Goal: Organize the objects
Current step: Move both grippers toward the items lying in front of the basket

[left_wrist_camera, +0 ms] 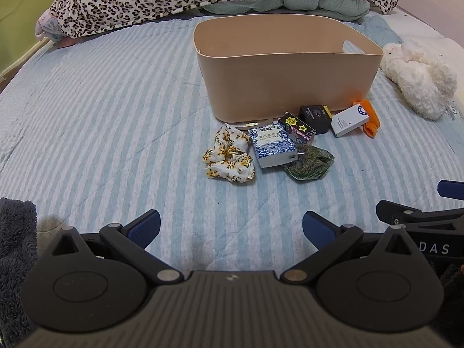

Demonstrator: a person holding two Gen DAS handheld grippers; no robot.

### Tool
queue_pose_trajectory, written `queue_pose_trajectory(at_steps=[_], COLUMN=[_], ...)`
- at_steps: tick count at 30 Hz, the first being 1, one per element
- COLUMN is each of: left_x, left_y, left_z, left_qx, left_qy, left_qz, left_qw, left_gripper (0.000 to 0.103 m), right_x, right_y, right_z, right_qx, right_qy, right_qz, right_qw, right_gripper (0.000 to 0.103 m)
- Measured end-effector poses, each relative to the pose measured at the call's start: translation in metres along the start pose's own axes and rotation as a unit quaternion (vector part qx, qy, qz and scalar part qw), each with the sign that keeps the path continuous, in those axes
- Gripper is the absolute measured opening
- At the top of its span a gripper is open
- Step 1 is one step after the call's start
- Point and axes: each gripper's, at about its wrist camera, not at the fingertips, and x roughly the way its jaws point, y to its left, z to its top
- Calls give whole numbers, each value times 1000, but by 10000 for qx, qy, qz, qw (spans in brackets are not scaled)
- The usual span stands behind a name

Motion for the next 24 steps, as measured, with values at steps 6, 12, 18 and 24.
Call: queue_pose_trajectory(at_steps=[6, 12, 18, 24], left_x=[5, 13, 25, 39], left_y=[1, 6, 15, 23], left_z=[2, 7, 15, 23], left_qx=[9, -30, -36, -22], left_qy=[17, 4, -6, -28], left_qz=[24, 72, 126, 175], left_qw=[10000, 10000, 9999, 9998], left_gripper=[103, 103, 103, 103], right_x=[3, 10, 20, 33], right_y=[1, 1, 3, 7], right_z=[1, 3, 7, 12], right_qx=[-32, -66, -125, -229], right_qy=[29, 104, 201, 322], right_qz=[-7, -19, -40, -35], right_qw=[10000, 9999, 9997, 9992], right_gripper=[103, 103, 103, 103])
